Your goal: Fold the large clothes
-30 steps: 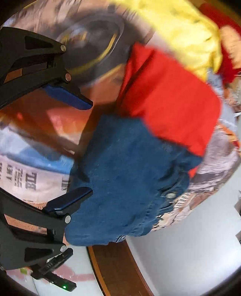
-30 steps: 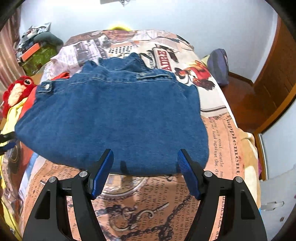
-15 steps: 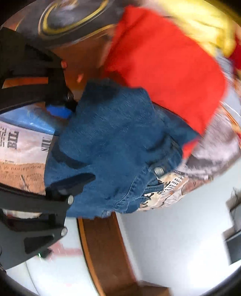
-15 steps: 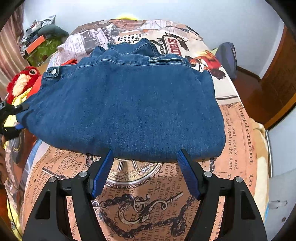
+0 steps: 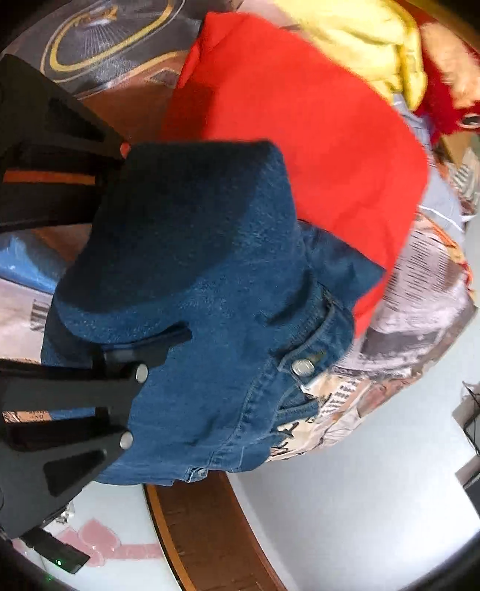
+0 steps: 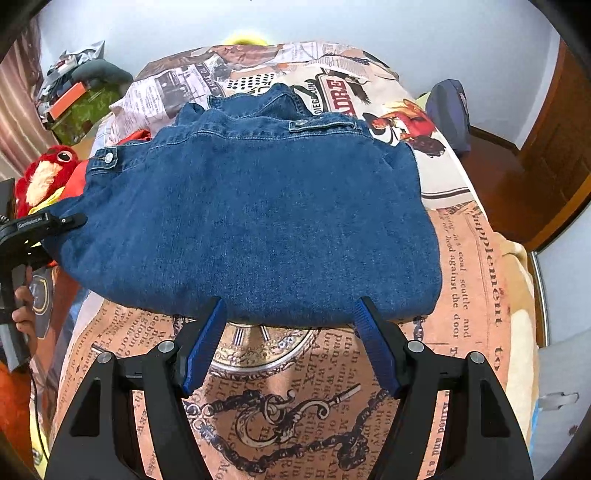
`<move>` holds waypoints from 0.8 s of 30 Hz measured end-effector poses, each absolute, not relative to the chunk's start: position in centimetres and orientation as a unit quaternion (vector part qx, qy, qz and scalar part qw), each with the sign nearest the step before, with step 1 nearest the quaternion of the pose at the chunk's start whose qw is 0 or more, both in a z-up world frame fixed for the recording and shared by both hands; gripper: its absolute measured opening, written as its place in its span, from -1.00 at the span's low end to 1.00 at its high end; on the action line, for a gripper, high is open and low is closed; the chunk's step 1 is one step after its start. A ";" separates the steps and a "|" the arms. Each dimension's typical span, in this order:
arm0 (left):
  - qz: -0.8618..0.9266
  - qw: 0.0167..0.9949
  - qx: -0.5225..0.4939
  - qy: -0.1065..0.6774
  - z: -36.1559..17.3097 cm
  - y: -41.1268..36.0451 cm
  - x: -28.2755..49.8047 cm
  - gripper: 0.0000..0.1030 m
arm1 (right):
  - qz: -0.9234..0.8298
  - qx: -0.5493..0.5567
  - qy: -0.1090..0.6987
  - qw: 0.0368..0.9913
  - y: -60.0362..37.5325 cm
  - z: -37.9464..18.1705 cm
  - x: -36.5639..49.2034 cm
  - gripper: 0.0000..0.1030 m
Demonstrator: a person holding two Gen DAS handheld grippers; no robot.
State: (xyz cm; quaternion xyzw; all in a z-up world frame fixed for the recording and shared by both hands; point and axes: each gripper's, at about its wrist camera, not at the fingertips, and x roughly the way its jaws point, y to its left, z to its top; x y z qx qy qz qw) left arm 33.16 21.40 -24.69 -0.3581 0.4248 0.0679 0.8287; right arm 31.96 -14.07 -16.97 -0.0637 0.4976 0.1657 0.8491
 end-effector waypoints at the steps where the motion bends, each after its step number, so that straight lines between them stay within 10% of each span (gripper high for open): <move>1: 0.072 0.837 -0.340 0.422 -23.8 20.8 33.2 -0.42 | 0.166 -0.064 0.496 0.850 -13.9 -16.8 32.0 0.32; 14: 0.072 0.948 -0.142 0.274 -8.3 16.9 29.5 -0.60 | 0.252 -0.093 0.470 0.841 -5.1 -14.1 33.5 0.32; 24: 0.088 0.942 -0.085 0.313 -10.9 14.9 30.7 -0.60 | 0.313 -0.156 0.510 0.786 3.8 -21.0 33.1 0.32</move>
